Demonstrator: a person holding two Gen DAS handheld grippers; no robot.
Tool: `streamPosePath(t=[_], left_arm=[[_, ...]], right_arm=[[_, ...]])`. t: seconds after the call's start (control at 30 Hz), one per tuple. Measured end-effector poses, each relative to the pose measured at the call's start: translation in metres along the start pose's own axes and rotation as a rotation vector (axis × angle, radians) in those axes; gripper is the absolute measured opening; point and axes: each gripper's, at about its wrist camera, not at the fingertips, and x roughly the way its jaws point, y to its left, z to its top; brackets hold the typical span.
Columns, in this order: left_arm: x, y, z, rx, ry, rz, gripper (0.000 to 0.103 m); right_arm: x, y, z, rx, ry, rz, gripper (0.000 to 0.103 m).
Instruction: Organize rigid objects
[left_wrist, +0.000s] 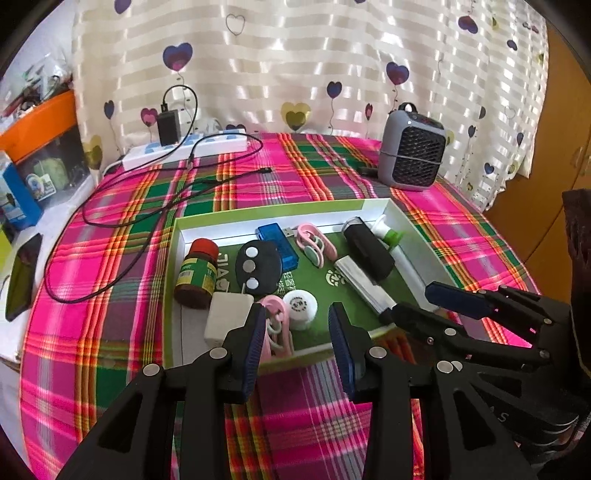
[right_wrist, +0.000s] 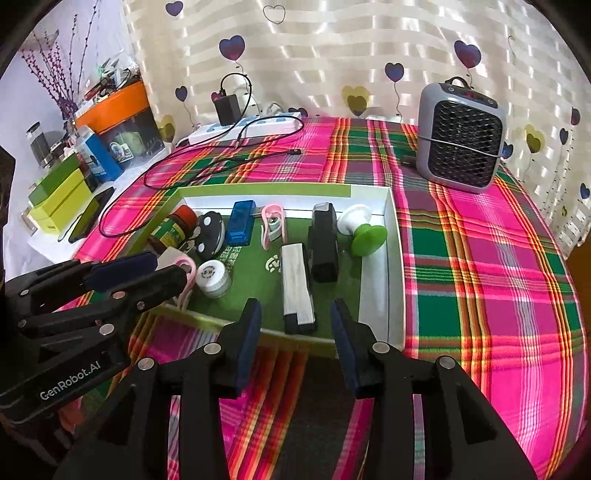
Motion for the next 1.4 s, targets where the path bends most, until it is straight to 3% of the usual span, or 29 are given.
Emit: streamPosePath(t=[0.3, 0.5, 0.67, 0.77, 1.4], left_arm=[[-0.024, 0.000, -0.025, -0.045, -0.004, 0.014, 0.034], [-0.029, -0.003, -0.054, -0.042, 0.015, 0.092, 0.034], [-0.026, -0.013, -0.075, -0.009, 0.042, 0.108, 0.034], [-0.025, -0.016, -0.084, -0.017, 0.059, 0.081, 0.034], [-0.025, -0.025, -0.099, -0.051, 0.050, 0.144, 0.034]], right_arm=[[-0.025, 0.012, -0.022, -0.005, -0.030, -0.013, 0.040], [-0.025, 0.019, -0.042, -0.006, 0.010, -0.042, 0.040], [-0.025, 0.017, -0.057, 0.019, 0.024, -0.054, 0.040], [-0.026, 0.017, -0.064, 0.018, 0.034, -0.064, 0.040], [-0.028, 0.016, -0.083, 0.009, 0.033, -0.122, 0.040]])
